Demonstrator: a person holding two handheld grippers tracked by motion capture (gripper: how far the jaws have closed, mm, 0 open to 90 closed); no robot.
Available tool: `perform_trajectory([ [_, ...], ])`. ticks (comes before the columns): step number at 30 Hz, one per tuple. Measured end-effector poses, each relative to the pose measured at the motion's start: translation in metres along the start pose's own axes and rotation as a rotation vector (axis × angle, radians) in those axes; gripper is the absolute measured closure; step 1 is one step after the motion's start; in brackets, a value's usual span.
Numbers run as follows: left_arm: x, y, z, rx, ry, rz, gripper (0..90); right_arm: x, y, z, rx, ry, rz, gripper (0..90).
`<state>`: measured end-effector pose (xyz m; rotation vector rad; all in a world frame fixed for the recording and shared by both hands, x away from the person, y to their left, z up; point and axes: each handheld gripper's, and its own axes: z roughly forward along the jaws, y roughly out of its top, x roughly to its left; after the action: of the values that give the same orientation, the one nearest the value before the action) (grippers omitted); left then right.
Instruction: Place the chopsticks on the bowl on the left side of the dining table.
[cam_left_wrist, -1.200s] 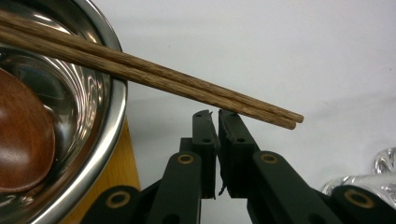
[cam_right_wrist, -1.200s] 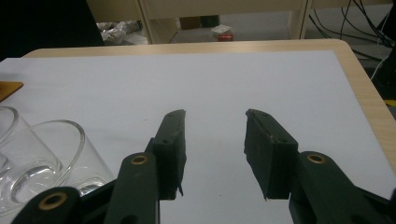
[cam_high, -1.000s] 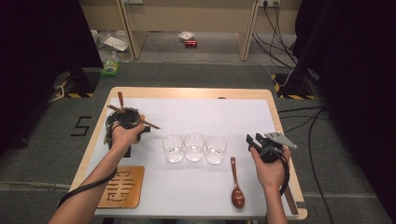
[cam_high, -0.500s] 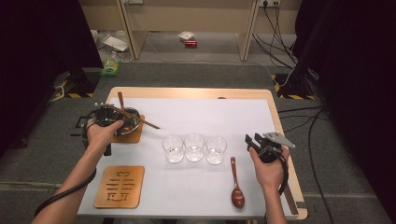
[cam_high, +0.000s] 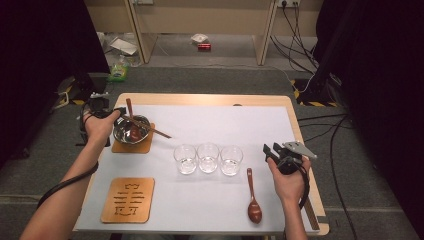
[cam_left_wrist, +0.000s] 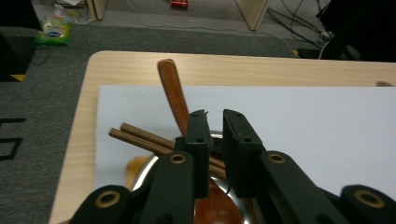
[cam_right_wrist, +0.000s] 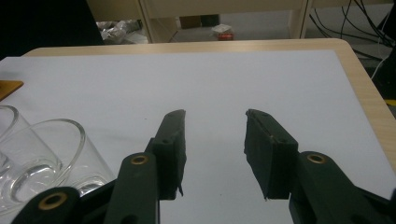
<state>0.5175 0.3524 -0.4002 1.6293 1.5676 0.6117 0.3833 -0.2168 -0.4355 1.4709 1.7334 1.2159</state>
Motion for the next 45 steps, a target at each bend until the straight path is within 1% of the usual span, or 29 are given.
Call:
perform_trajectory([
  [1,0.002,0.001,0.003,0.006,0.005,0.002,82.7,0.000,0.000,0.000,0.004,0.000,0.002,58.6],
  [2,0.004,0.003,0.006,0.011,0.014,0.012,84.1,-0.001,0.000,0.000,0.005,-0.003,-0.001,58.6],
  [4,0.008,0.004,0.014,0.037,0.030,0.020,86.4,-0.002,-0.001,0.000,0.005,-0.005,-0.001,58.6],
  [6,0.013,0.003,0.022,0.058,0.046,0.016,87.5,-0.003,-0.001,0.000,0.007,-0.007,-0.007,58.6],
  [7,0.016,0.003,0.026,0.069,0.051,0.015,87.8,-0.002,-0.001,0.000,0.008,-0.006,-0.003,58.6],
  [10,0.023,0.001,0.035,0.080,0.065,0.014,88.0,-0.002,-0.001,0.001,0.005,-0.002,-0.002,58.6],
  [12,0.025,0.002,0.038,0.078,0.078,0.029,88.0,-0.002,-0.001,0.001,0.006,0.001,-0.001,58.6],
  [13,0.025,0.002,0.038,0.078,0.078,0.029,88.0,-0.002,-0.001,0.001,0.016,-0.008,-0.005,58.6],
  [14,0.026,0.004,0.040,0.070,0.073,0.028,88.0,-0.002,-0.002,0.001,0.009,0.000,0.002,58.6],
  [15,0.025,0.005,0.041,0.072,0.072,0.033,88.1,-0.002,-0.002,0.001,0.015,-0.007,0.000,58.6],
  [16,0.025,0.006,0.042,0.076,0.069,0.040,88.1,-0.002,-0.002,0.002,0.012,0.000,0.003,58.6],
  [18,0.024,0.007,0.046,0.085,0.061,0.055,88.5,-0.002,-0.003,0.003,0.019,-0.003,0.000,58.6],
  [19,0.023,0.006,0.048,0.092,0.064,0.060,88.9,-0.001,-0.003,0.004,0.019,0.003,0.003,58.6],
  [20,0.023,0.006,0.048,0.092,0.064,0.060,89.1,-0.001,-0.004,0.004,0.020,0.001,-0.005,58.6],
  [22,0.023,0.006,0.054,0.103,0.071,0.067,89.1,0.000,-0.004,0.004,0.024,0.005,-0.002,58.6],
  [25,0.022,0.007,0.057,0.110,0.079,0.076,89.1,0.000,-0.003,0.004,0.014,0.009,-0.004,58.6],
  [27,0.021,0.008,0.058,0.113,0.082,0.089,89.1,0.000,-0.004,0.004,0.015,0.007,-0.006,58.6],
  [29,0.020,0.009,0.060,0.117,0.087,0.093,89.1,0.000,-0.004,0.005,0.019,0.006,0.001,58.6],
  [30,0.021,0.009,0.061,0.123,0.092,0.101,89.1,0.000,-0.004,0.004,0.026,0.001,-0.002,58.6],
  [34,0.022,0.008,0.064,0.151,0.099,0.111,89.0,0.000,-0.005,0.005,0.024,0.010,-0.003,58.6],
  [36,0.023,0.007,0.065,0.151,0.105,0.108,89.0,0.000,-0.005,0.005,0.022,0.009,-0.004,58.6],
  [38,0.023,0.006,0.065,0.162,0.115,0.113,89.0,-0.001,-0.005,0.005,0.023,0.005,-0.001,58.6],
  [40,0.024,0.005,0.065,0.169,0.116,0.102,88.9,-0.001,-0.005,0.005,0.022,0.008,0.003,58.6],
  [45,0.026,0.003,0.064,0.186,0.126,0.097,88.9,0.000,-0.006,0.005,0.033,0.007,-0.003,58.6],
])
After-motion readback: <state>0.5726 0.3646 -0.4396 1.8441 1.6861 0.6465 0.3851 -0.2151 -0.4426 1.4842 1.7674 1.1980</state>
